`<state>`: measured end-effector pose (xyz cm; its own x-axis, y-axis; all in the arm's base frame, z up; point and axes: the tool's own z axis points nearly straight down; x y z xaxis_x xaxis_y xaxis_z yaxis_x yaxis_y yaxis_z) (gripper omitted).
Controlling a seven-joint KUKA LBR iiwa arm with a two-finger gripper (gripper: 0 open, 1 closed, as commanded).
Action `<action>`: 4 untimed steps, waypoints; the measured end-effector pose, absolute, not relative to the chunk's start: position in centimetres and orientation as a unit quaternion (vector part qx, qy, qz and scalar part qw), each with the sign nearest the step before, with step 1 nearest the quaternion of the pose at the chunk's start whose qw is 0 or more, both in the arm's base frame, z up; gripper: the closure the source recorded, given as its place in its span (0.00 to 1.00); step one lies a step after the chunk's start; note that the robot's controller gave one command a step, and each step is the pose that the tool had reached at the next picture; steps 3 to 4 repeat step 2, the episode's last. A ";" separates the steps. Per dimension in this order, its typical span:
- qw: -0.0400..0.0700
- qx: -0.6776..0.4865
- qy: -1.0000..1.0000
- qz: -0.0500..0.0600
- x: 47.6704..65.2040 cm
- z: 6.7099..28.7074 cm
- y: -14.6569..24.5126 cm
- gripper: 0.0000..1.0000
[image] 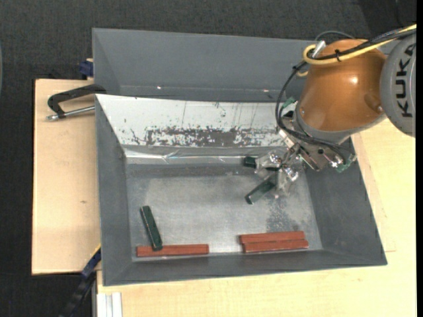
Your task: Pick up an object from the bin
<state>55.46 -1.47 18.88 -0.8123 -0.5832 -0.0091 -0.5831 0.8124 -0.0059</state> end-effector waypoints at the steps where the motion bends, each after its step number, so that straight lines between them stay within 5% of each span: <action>1: 0.004 -0.306 0.952 0.000 55.4 18.8 -1.4 1.00; 2: 0.001 -0.338 0.941 0.001 55.5 21.6 -1.6 1.00; 4: 0.001 -0.338 0.941 0.001 55.5 21.6 -1.6 1.00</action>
Offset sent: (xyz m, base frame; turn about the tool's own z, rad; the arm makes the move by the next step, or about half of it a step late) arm 0.0071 -0.0117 0.1018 -0.2156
